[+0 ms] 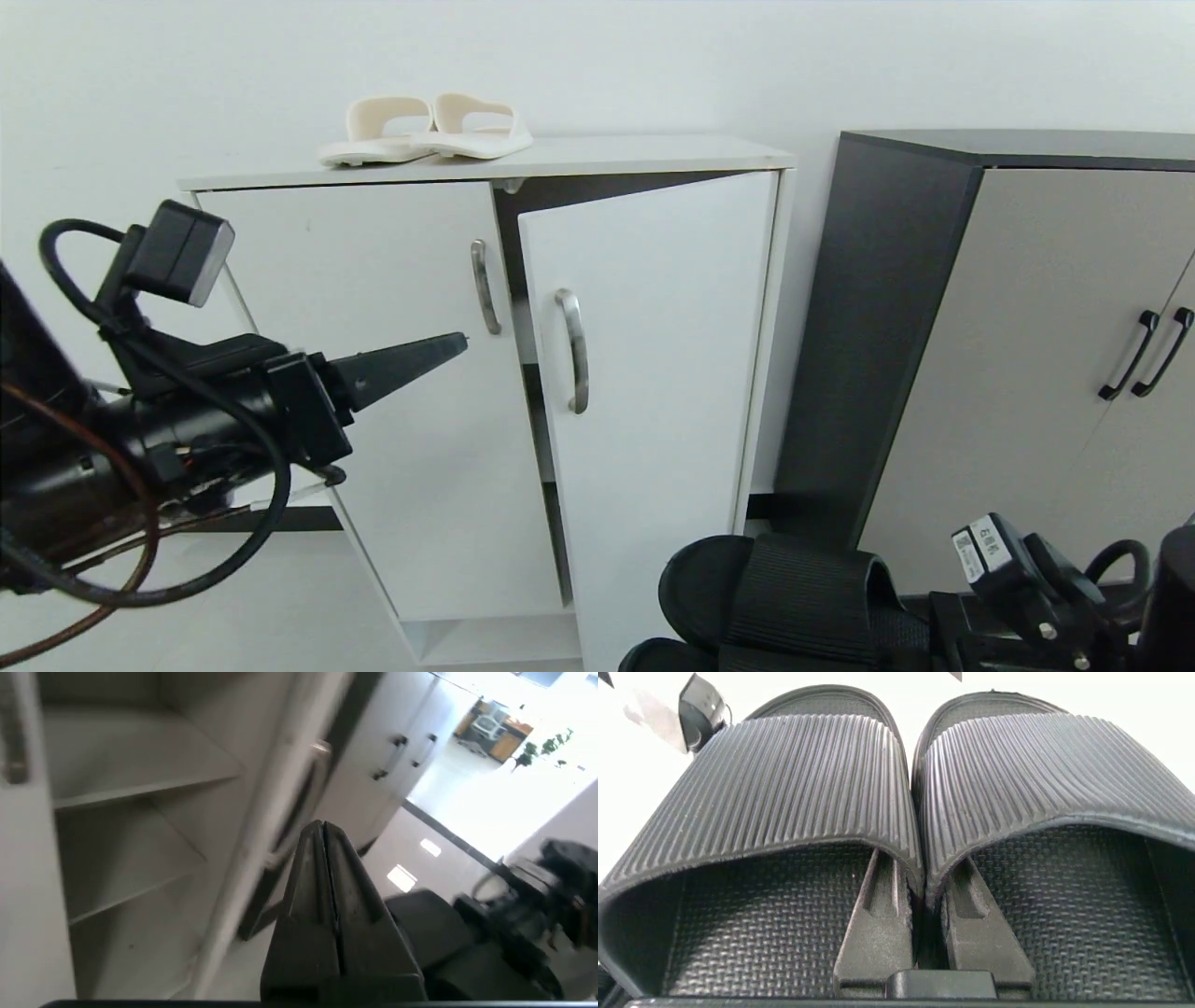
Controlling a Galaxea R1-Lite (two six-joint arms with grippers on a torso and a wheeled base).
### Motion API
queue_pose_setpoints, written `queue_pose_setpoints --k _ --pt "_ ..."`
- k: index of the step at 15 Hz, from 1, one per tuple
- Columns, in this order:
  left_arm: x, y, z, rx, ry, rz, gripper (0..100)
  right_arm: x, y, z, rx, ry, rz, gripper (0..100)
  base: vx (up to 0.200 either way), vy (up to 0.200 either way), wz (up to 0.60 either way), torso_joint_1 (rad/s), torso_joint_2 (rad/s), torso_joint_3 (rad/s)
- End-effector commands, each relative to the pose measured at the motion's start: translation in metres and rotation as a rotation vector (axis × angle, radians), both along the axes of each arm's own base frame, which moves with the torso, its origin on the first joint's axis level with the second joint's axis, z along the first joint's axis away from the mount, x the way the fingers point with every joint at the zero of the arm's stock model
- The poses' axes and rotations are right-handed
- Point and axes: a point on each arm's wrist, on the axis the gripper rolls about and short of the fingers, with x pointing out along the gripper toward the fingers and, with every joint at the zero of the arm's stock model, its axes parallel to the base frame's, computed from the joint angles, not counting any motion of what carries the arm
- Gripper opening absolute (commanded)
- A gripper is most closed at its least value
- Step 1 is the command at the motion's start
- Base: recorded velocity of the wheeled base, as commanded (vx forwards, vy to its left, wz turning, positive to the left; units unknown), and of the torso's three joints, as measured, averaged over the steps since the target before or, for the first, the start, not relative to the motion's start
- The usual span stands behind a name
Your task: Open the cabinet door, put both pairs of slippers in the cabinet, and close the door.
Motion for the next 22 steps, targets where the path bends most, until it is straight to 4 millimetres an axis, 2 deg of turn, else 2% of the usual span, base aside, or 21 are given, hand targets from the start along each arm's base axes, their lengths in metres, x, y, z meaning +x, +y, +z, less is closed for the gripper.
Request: queue_pose_setpoints --k 1,3,5,9,12,15,19,22 --pt "0.045 -0.008 -0.005 0.017 0.046 0.028 0 -0.001 -0.001 -0.001 -0.010 -0.013 0.001 0 0.000 0.000 0.00 0.000 0.00 0.000" --pt "0.069 -0.015 -0.008 0.021 0.060 0.043 0 0.000 -0.002 -0.002 -0.015 -0.010 -0.002 0 0.000 0.000 0.00 0.000 0.00 0.000" --pt "0.083 -0.020 -0.012 0.025 0.074 0.043 0 0.000 -0.001 -0.004 -0.020 -0.006 -0.002 0 0.000 0.000 0.00 0.000 0.00 0.000" --pt "0.097 -0.028 -0.013 0.026 0.073 0.028 0 0.002 0.000 -0.007 -0.033 0.007 -0.001 0 0.000 0.000 0.00 0.000 0.00 0.000" --pt "0.099 -0.029 -0.017 0.030 0.085 0.028 0 0.003 0.001 -0.010 -0.044 0.016 -0.004 0 0.000 0.000 0.00 0.000 0.00 0.000" --pt "0.095 -0.037 -0.019 0.034 0.089 0.000 0 0.003 0.002 -0.012 -0.050 0.022 -0.002 0 -0.200 0.000 0.00 0.010 0.00 0.002" --pt "0.066 -0.069 -0.024 0.073 0.077 -0.127 0 -0.004 -0.004 -0.020 -0.095 -0.017 0.058 0 -0.200 0.000 0.00 0.000 0.00 0.006" --pt "0.057 -0.066 -0.023 0.095 0.045 -0.130 0 -0.003 -0.003 -0.021 -0.097 -0.022 0.071 0 -0.133 0.000 0.00 0.002 0.00 0.000"
